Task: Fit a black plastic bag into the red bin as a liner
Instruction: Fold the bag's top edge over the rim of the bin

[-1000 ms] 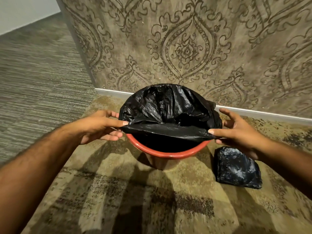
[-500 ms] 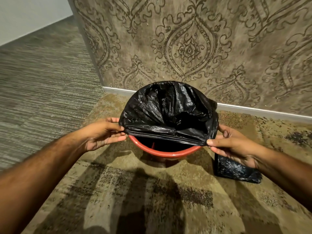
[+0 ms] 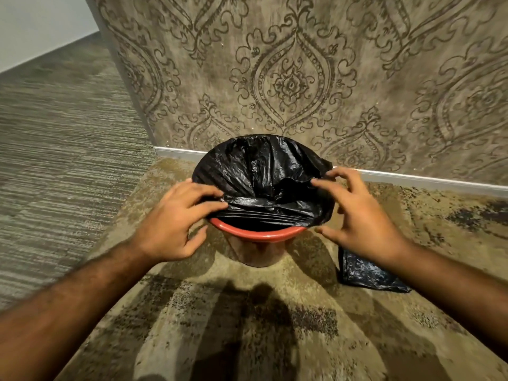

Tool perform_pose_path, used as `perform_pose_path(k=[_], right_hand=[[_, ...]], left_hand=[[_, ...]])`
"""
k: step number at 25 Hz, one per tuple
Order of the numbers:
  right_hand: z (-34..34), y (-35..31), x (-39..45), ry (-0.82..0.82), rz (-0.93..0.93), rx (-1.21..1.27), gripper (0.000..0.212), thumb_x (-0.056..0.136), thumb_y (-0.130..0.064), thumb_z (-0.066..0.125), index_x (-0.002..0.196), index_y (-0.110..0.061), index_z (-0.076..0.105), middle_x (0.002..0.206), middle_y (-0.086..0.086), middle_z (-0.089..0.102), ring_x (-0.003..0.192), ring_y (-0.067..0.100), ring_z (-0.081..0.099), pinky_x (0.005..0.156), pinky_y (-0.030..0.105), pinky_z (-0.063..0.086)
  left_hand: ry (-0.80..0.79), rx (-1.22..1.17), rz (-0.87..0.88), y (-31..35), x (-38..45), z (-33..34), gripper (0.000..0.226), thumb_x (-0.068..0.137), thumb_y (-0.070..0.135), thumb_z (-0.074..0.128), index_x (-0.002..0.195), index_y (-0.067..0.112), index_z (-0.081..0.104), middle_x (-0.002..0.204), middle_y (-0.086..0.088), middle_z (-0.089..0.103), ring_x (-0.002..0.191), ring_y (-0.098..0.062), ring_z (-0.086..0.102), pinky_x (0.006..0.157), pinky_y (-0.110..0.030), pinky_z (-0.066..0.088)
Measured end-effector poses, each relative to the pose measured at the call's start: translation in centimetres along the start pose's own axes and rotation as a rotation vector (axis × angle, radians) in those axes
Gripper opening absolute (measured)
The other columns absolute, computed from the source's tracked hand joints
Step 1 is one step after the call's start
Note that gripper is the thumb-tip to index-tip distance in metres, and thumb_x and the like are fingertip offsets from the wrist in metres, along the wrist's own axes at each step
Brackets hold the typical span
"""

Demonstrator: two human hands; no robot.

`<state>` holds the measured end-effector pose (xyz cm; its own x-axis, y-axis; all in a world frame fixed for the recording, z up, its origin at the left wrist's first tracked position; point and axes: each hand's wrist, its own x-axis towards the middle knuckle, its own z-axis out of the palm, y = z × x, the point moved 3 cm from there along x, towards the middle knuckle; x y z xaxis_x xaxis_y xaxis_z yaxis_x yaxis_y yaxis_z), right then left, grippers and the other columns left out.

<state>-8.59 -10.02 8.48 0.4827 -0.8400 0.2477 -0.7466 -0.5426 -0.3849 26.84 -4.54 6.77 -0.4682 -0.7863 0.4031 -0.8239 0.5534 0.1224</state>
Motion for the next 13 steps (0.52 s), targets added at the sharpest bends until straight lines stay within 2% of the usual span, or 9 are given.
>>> perform_pose_path(k=[1, 2, 4, 6, 9, 11, 13], right_hand=[[0.2, -0.8, -0.3, -0.038, -0.119, -0.122, 0.080, 0.081, -0.036, 0.085, 0.153, -0.033, 0.051, 0.154, -0.005, 0.039, 0.119, 0.008, 0.051, 0.102, 0.036, 0.050], [0.4, -1.6, -0.5, -0.068, -0.219, -0.199, 0.066, 0.086, -0.040, 0.076, 0.148, -0.031, 0.058, 0.146, -0.006, 0.047, 0.122, 0.009, 0.050, 0.101, 0.036, 0.046], [1.3, -2.5, -0.6, -0.077, -0.354, -0.249, 0.043, 0.093, -0.040, 0.066, 0.133, -0.026, 0.071, 0.125, -0.006, 0.062, 0.109, 0.013, 0.056, 0.085, 0.033, 0.041], [1.9, -2.6, -0.6, 0.004, -0.439, -0.254, 0.027, 0.096, -0.030, 0.072, 0.120, -0.020, 0.078, 0.107, -0.003, 0.069, 0.093, 0.018, 0.061, 0.073, 0.033, 0.038], [2.1, -2.4, -0.6, 0.142, -0.493, -0.246, 0.013, 0.092, -0.018, 0.082, 0.104, -0.015, 0.082, 0.084, 0.001, 0.067, 0.075, 0.024, 0.061, 0.063, 0.035, 0.040], [2.1, -2.4, -1.1, 0.193, -0.553, -0.250, 0.005, 0.095, -0.018, 0.079, 0.093, -0.014, 0.081, 0.076, 0.002, 0.063, 0.069, 0.025, 0.059, 0.062, 0.036, 0.037], [2.7, -2.6, -1.8, 0.218, -0.623, -0.252, 0.019, 0.100, -0.018, 0.072, 0.082, -0.014, 0.076, 0.071, 0.002, 0.057, 0.064, 0.025, 0.055, 0.063, 0.036, 0.034]], left_hand=[[-0.009, 0.008, 0.065, 0.3, -0.3, 0.1, 0.051, 0.081, 0.017, 0.072, 0.132, 0.015, 0.070, 0.136, -0.007, 0.064, 0.128, -0.026, 0.058, 0.115, -0.054, 0.038], [-0.009, 0.008, 0.110, 0.4, -0.5, 0.3, 0.043, 0.086, 0.020, 0.070, 0.128, 0.014, 0.073, 0.130, -0.008, 0.068, 0.122, -0.027, 0.062, 0.111, -0.054, 0.042], [0.012, -0.005, 0.152, 0.8, -0.5, 0.4, 0.029, 0.094, 0.023, 0.068, 0.120, 0.012, 0.076, 0.116, -0.007, 0.071, 0.108, -0.027, 0.067, 0.096, -0.050, 0.052], [0.035, -0.040, 0.168, 1.2, -0.2, 0.2, 0.022, 0.096, 0.021, 0.070, 0.114, 0.010, 0.078, 0.109, -0.006, 0.072, 0.098, -0.027, 0.068, 0.084, -0.045, 0.056], [0.047, -0.084, 0.173, 1.3, -0.1, -0.1, 0.015, 0.093, 0.011, 0.073, 0.106, 0.011, 0.080, 0.102, -0.004, 0.073, 0.089, -0.025, 0.069, 0.076, -0.041, 0.058], [0.052, -0.114, 0.162, 1.3, -0.3, -0.2, 0.013, 0.092, 0.009, 0.073, 0.102, 0.011, 0.080, 0.101, -0.003, 0.074, 0.087, -0.024, 0.070, 0.075, -0.041, 0.058], [0.041, -0.128, 0.165, 1.8, -0.7, -0.1, 0.011, 0.092, 0.010, 0.072, 0.099, 0.011, 0.080, 0.100, -0.002, 0.074, 0.087, -0.022, 0.070, 0.075, -0.038, 0.058]])
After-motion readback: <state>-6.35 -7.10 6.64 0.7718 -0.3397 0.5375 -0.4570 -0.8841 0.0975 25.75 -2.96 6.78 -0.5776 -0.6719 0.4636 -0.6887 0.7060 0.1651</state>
